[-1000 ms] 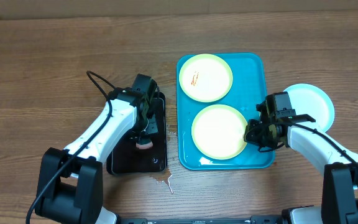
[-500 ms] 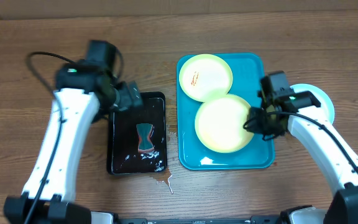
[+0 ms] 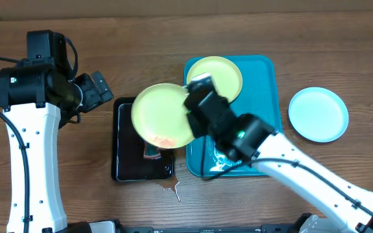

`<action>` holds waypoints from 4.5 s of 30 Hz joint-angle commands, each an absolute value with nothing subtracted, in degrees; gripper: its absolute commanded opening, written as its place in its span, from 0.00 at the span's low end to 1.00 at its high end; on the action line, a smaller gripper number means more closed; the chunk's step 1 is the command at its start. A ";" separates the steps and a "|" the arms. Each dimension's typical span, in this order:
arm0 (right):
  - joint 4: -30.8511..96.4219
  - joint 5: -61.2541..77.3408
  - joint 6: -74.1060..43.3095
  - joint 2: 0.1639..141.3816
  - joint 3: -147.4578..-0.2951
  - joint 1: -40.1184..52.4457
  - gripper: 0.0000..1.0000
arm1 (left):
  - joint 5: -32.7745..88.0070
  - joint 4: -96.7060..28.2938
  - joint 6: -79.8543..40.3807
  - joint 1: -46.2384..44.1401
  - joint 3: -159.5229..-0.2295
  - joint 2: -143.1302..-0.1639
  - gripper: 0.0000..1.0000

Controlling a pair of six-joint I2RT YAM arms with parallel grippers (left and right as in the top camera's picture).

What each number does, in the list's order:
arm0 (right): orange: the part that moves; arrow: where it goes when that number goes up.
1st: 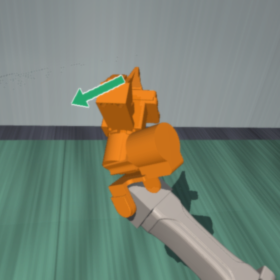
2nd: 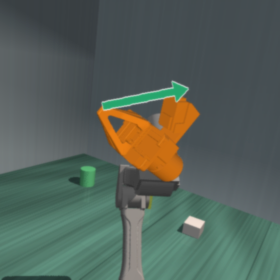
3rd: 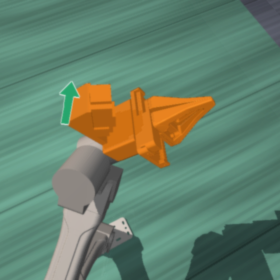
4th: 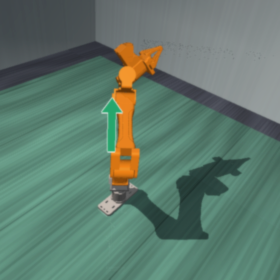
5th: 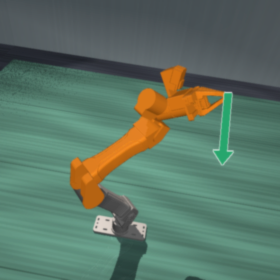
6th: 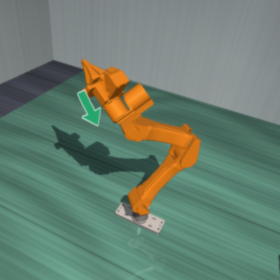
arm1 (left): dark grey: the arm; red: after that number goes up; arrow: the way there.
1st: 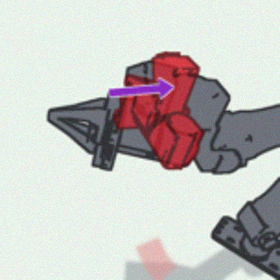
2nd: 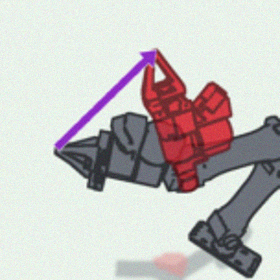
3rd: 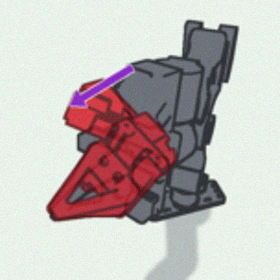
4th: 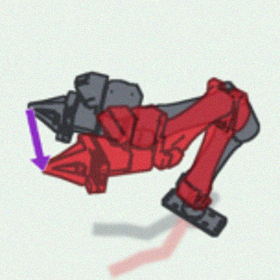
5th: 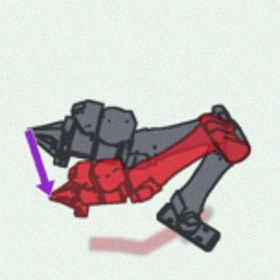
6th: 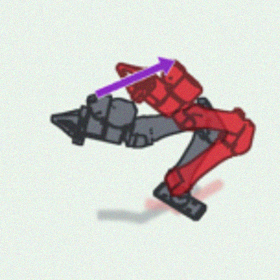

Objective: Clean dirty plates on tray and stack at the side
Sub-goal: 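Lift the yellow plate with the right gripper and tilt it over the black tray, then carry the yellow plate right and stack it on the white plate, then grasp the upper yellow plate with the right gripper and drag it down the tray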

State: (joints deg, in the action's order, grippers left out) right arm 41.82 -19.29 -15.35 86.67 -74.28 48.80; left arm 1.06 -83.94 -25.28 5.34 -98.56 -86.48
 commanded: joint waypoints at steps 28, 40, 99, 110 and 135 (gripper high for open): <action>35.57 -63.20 -7.31 90.19 -75.72 70.61 0.04 | 0.91 -84.18 -24.18 5.61 -99.48 -86.15 1.00; 35.38 -64.05 -6.98 90.19 -75.72 70.87 0.04 | 0.91 -84.18 -24.18 5.61 -99.48 -86.15 1.00; 62.52 6.13 -29.74 95.07 -72.42 -31.68 0.04 | 0.91 -84.18 -24.21 5.61 -99.48 -86.15 1.00; 63.86 6.28 -26.57 94.91 -73.49 -27.75 0.48 | 0.91 -84.18 -24.18 5.61 -99.48 -86.15 1.00; 34.37 3.51 -11.49 103.02 -77.21 11.62 0.53 | 0.91 -84.18 -24.18 5.61 -99.48 -86.15 1.00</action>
